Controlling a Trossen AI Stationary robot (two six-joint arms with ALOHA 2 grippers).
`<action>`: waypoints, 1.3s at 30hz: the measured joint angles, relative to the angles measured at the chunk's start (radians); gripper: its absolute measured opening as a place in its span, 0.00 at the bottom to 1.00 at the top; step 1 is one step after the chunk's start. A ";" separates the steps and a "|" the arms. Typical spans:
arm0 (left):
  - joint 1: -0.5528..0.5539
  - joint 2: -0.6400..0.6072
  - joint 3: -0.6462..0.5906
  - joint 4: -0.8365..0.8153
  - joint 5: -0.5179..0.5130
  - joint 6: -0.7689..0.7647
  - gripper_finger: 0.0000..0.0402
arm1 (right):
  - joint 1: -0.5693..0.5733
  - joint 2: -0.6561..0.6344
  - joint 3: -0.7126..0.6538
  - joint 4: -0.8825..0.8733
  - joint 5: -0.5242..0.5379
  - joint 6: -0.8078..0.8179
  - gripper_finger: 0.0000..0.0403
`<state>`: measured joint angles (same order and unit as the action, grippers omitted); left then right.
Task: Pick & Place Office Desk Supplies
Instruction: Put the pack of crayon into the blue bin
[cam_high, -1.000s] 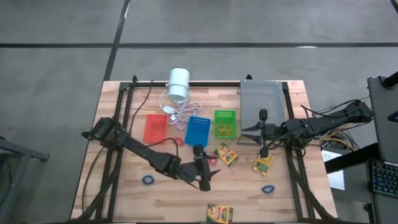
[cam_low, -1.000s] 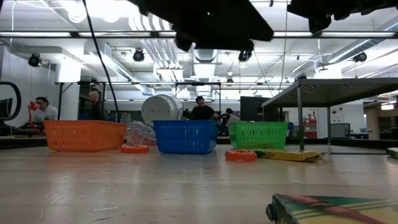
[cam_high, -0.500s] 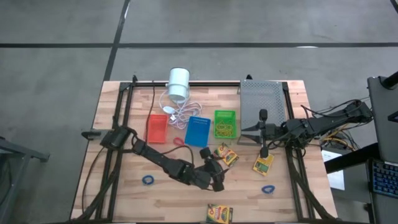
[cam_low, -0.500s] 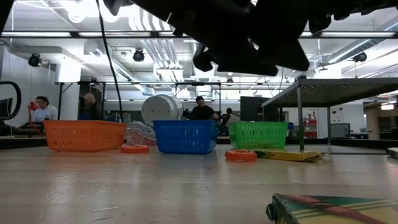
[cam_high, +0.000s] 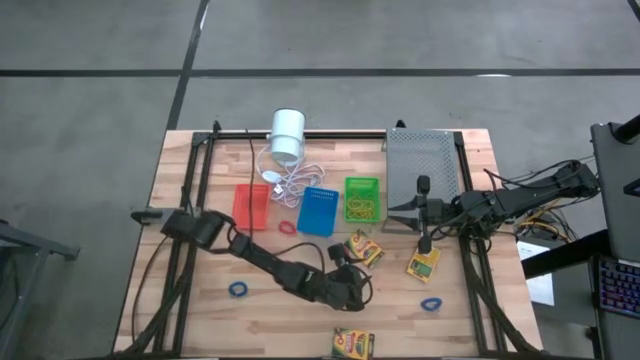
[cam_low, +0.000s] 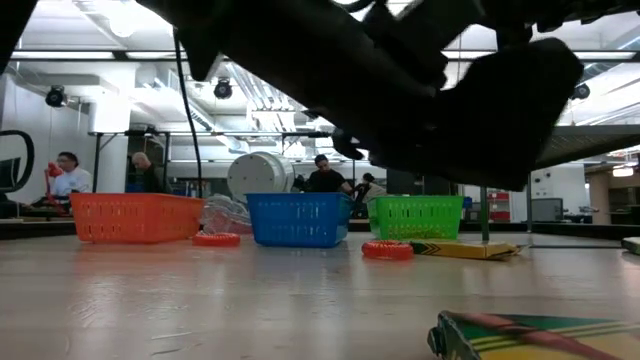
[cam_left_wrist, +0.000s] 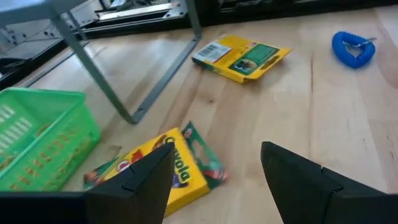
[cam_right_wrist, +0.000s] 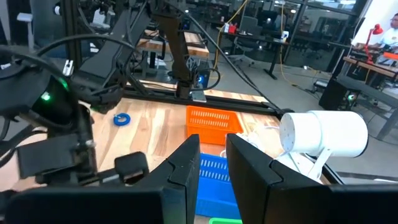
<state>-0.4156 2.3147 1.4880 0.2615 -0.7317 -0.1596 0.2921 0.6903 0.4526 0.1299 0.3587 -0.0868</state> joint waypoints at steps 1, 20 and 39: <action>0.000 0.013 0.016 0.001 0.005 0.011 0.61 | 0.000 0.000 0.000 0.000 0.000 0.000 0.19; 0.017 0.086 0.146 -0.145 0.111 0.085 0.50 | 0.000 0.001 0.000 0.001 0.000 0.000 0.19; 0.057 -0.358 -0.278 -0.057 0.207 0.047 0.57 | 0.000 0.000 0.000 0.001 0.000 0.000 0.19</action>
<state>-0.3590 1.9563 1.2098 0.2046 -0.5246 -0.1124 0.2920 0.6899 0.4526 0.1312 0.3585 -0.0868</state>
